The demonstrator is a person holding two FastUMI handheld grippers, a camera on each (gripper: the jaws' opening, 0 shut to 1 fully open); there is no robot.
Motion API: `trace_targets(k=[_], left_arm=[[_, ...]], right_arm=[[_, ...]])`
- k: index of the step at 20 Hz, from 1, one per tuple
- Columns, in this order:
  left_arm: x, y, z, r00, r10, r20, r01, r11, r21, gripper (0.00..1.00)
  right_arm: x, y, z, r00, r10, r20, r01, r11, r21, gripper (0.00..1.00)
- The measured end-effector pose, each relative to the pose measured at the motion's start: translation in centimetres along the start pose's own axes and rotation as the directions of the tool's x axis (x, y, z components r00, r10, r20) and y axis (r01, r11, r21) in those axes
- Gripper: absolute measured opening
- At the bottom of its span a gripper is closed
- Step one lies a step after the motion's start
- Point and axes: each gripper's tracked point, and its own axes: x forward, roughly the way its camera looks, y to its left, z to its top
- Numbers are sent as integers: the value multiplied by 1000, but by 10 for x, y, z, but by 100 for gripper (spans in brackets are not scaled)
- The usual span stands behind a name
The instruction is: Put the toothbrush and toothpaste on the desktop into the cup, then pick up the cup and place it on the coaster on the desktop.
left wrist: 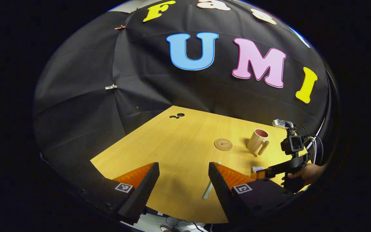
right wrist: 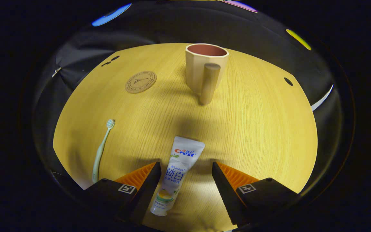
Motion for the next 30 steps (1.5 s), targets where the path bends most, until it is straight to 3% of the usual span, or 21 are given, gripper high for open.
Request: trace_targets(k=[5, 6, 8, 10, 13, 14, 18, 19, 21, 23, 24, 30], left_arm=[[4, -8, 1, 1000, -27, -4, 27, 999, 29, 97], [5, -10, 2, 999, -34, -4, 34, 999, 35, 97], [5, -13, 3, 999, -45, 0, 45, 998, 46, 97], [5, -15, 5, 999, -54, 2, 54, 997, 54, 97], [9, -20, 1, 997, -74, -9, 74, 995, 64, 97], [10, -21, -2, 996, -82, -21, 83, 994, 67, 97], [28, -35, -23, 984, -144, -109, 152, 986, 68, 97], [35, -39, -29, 977, -160, -138, 171, 983, 72, 98], [52, -47, -43, 962, -185, -202, 206, 975, 87, 98], [70, -56, -60, 938, -208, -279, 243, 965, 98, 98], [79, -59, -70, 923, -210, -321, 254, 962, 101, 98], [130, -78, -125, 843, -160, -513, 289, 940, 181, 98]], right_arm=[[3, 5, -3, 1000, -9, -10, 9, 1000, 14, 96], [3, 6, -4, 1000, -12, -22, 12, 1000, 20, 90], [3, 10, -7, 999, -12, -45, 14, 1000, 24, 65], [2, 13, -8, 998, -4, -57, 5, 1000, 19, 58], [2, 17, -10, 998, 13, -62, -14, 1000, -13, 29], [1, 18, -11, 998, 33, -62, -35, 999, -29, 34], [0, 17, -9, 993, 105, -51, -109, 992, -64, 31], [-3, 15, -12, 992, 114, -52, -117, 992, -49, 19], [-5, 10, -14, 991, 126, -45, -127, 991, -34, 24], [-12, -1, -12, 992, 123, -12, -124, 992, -38, 19], [-17, -6, -11, 992, 126, 5, -126, 992, -32, 25], [-48, -32, -5, 983, 166, 77, -169, 985, 37, 24]])
